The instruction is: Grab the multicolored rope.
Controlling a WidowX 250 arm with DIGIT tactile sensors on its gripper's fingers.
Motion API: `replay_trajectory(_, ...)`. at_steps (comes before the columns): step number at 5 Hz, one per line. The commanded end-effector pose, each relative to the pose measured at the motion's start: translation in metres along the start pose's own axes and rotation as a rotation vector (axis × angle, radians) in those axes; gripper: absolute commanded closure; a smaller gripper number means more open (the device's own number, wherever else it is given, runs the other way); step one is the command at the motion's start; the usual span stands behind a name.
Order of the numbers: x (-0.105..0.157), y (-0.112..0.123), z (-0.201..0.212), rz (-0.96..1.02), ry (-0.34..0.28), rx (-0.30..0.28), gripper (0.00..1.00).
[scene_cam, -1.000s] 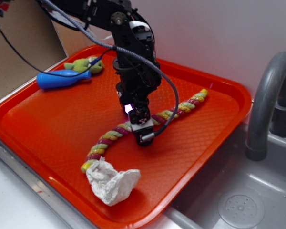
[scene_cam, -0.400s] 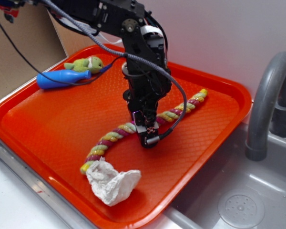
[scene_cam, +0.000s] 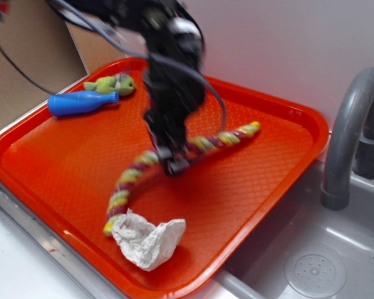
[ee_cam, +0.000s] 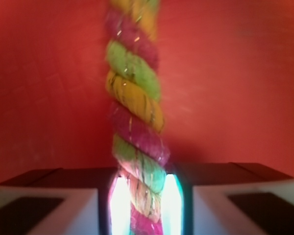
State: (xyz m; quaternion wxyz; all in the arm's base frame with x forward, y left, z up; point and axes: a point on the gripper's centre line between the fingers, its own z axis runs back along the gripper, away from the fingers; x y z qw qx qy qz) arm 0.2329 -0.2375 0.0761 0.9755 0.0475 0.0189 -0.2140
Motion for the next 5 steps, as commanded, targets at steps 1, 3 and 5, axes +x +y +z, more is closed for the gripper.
replay_trajectory(1, -0.042, 0.085, 0.106, 0.301, -0.181, -0.105, 1.00)
replay_trajectory(3, -0.099, 0.113, 0.156, 0.412, -0.351, -0.117, 1.00)
replay_trajectory(5, -0.100, 0.115, 0.148, 0.486, -0.245, -0.084, 1.00)
